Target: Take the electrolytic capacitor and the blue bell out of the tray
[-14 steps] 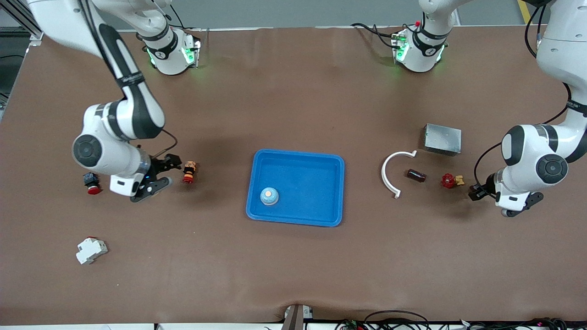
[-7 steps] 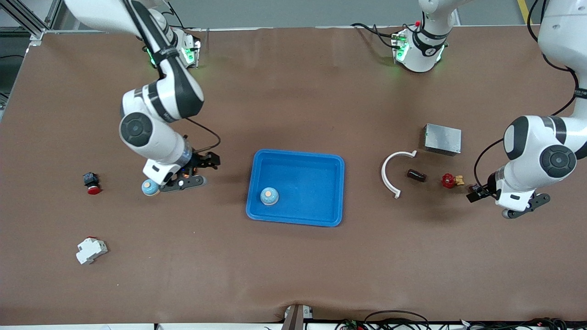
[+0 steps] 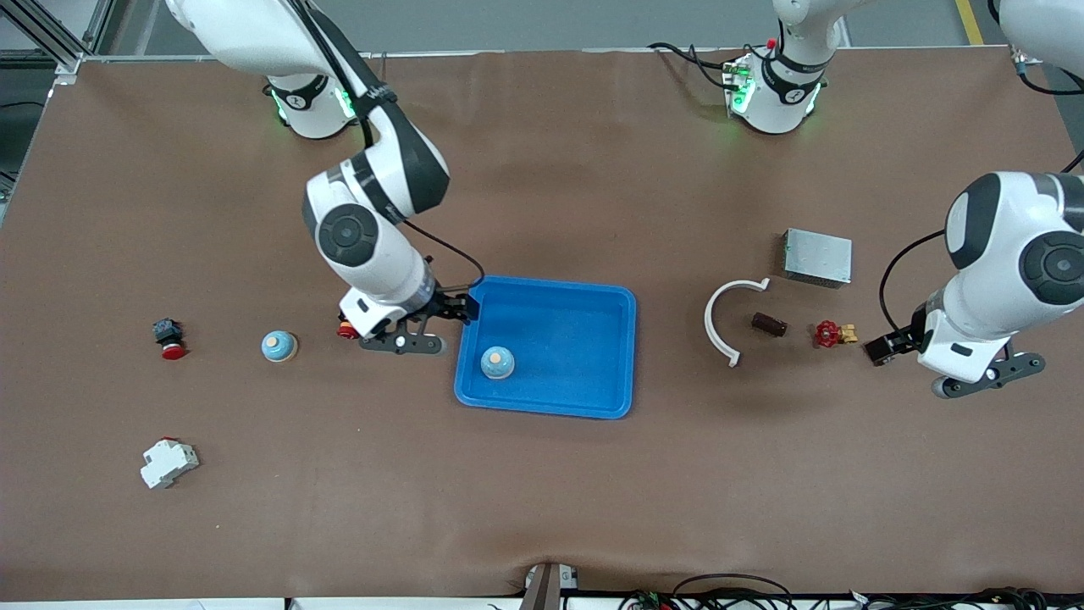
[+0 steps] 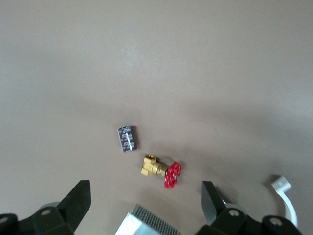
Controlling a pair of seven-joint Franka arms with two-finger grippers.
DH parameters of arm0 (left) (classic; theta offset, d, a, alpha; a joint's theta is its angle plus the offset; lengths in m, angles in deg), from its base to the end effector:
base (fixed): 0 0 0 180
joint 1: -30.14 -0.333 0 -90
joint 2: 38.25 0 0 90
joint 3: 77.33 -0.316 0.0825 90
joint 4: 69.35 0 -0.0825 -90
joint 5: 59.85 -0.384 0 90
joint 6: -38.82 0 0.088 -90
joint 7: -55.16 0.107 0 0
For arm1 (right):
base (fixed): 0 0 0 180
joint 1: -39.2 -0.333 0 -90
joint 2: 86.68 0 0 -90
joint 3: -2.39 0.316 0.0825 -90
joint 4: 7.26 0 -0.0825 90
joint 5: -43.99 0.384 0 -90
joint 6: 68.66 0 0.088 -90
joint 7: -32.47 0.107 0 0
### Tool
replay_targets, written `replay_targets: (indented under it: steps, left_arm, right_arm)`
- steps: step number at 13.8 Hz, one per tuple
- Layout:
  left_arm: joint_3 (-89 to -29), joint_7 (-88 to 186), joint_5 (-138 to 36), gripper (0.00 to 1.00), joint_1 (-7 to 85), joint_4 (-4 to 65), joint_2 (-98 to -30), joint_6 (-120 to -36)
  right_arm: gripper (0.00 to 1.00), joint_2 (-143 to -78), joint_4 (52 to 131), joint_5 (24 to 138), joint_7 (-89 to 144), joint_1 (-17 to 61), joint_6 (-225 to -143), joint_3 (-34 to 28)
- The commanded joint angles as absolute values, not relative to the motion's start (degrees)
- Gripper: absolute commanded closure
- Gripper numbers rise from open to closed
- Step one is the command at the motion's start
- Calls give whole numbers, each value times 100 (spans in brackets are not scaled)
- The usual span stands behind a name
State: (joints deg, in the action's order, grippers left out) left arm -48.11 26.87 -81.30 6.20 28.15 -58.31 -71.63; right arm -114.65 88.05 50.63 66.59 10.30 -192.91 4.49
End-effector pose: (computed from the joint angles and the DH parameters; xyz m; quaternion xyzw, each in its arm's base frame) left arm 0.6392 -0.0040 0.4054 -0.9860 -0.1371 0.0085 0.0945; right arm 0.5797 0.3503 0.3266 -0.9965 0.0615 0.0234 0.0523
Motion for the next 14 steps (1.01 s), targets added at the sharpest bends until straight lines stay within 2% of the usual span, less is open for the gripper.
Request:
replay_targets:
  steps: [1,5,10,14]
  left_arm:
    - [-4578,2931,-8148,0,579,2111,-5793,-6359]
    - [-4463,3353,-7999,0,553,1609,-5636,-5795]
    - [-4472,3625,-7805,0,553,1407,-5223,-5365]
    - [-4428,3802,-7787,0,597,1309,-4802,-4811]
  right_arm:
    - [0,-12059,8179,5173,7113,801,-19354,389]
    - [0,-12481,7959,5146,7413,669,-19899,389]
    - [0,-12982,7546,5102,7395,607,-20092,371]
    - [0,-13159,7536,5058,7334,572,-20216,362]
